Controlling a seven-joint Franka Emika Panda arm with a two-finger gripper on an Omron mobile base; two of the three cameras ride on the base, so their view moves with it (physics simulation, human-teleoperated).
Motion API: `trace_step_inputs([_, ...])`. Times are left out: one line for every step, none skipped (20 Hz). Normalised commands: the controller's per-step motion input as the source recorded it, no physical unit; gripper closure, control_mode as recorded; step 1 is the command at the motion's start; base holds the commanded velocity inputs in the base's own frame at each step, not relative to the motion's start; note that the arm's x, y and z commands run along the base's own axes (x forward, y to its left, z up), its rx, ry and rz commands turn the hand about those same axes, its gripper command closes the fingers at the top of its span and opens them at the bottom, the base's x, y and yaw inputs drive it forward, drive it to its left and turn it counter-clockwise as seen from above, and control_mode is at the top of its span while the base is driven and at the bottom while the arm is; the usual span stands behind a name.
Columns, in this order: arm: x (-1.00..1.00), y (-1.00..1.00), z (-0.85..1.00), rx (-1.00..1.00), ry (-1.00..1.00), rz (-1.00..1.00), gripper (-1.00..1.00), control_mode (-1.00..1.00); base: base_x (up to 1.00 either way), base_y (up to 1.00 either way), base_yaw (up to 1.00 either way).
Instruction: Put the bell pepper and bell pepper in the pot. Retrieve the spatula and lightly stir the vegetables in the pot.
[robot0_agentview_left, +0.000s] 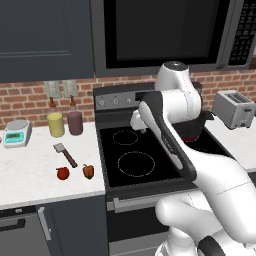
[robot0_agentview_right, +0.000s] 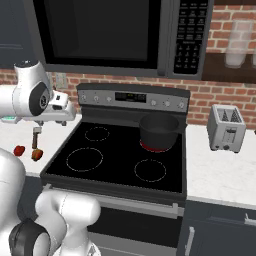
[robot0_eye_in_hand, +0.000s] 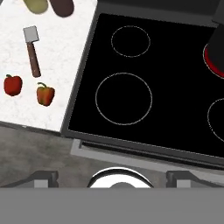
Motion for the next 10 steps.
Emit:
trace_step_inputs([-0.05,0.99,-0.39,0.0,0.05,0.01,-1.0,-1.0,0.0,0.0,0.0])
trace_step_inputs([0.0,1.0,-0.41,0.0,0.05,0.0,-1.0,-1.0,0.0,0.0,0.0])
trace_step_inputs([0.0,1.0,-0.46,0.0,0.08,0.0,-1.0,-1.0,0.0,0.0,0.0])
trace_step_inputs([0.0,1.0,-0.53,0.0,0.11,0.0,-1.0,-1.0,0.0,0.0,0.0])
trace_step_inputs([0.0,1.0,-0.57,0.0,0.12,0.0,-1.0,-1.0,0.0,0.0,0.0])
trace_step_inputs([0.0,0.93,-0.66,0.0,0.12,0.0,-1.0,-1.0,0.0,0.0,0.0])
trace_step_inputs([0.02,0.85,-0.73,0.0,0.14,0.0,-1.0,-1.0,0.0,0.0,0.0])
trace_step_inputs([0.03,0.82,-0.73,0.0,0.12,0.0,-1.0,-1.0,0.0,0.0,0.0])
trace_step_inputs([0.05,0.81,-0.7,0.0,0.09,0.0,-1.0,-1.0,0.0,0.0,0.0])
trace_step_inputs([0.11,0.78,-0.69,0.0,0.1,0.0,-1.0,-1.0,0.0,0.0,0.0])
